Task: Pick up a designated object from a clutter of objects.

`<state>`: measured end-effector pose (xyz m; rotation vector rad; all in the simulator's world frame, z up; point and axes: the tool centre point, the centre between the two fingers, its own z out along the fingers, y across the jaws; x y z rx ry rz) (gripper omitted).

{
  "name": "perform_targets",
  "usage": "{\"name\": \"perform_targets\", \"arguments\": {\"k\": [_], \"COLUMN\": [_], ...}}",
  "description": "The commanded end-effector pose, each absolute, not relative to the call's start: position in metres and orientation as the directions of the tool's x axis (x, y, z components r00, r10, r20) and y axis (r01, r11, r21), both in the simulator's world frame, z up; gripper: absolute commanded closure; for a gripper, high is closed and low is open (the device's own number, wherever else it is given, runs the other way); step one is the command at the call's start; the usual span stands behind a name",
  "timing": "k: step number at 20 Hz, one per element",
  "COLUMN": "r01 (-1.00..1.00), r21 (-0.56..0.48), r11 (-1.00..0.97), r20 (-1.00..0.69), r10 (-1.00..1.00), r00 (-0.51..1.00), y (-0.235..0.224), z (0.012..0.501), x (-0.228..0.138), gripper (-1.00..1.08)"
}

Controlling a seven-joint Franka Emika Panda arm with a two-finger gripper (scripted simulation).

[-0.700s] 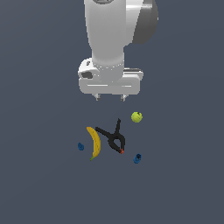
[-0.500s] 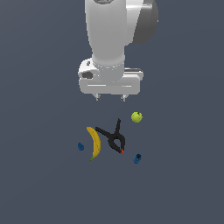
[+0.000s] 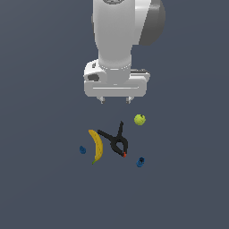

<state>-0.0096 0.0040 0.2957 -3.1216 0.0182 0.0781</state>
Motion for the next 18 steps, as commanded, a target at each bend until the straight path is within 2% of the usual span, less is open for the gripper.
{"name": "perform_targets", "arguments": {"k": [1,9,18], "r01": [-0.013,-0.05,-0.167], "r21": [-0.019,-0.016,-0.008], "r11": [-1.0,-0.999,-0.986], "r20": [-0.05,-0.048,-0.043], "r10": [-0.012,-0.049,-0.167], "r00": [0.999,0.998,0.985], "y": [0.004,0.008,0.022], "z": [0.296,0.289,0.268], "x": [-0.01,0.0,0.027], "gripper": [-0.92,-0.92,-0.92]}}
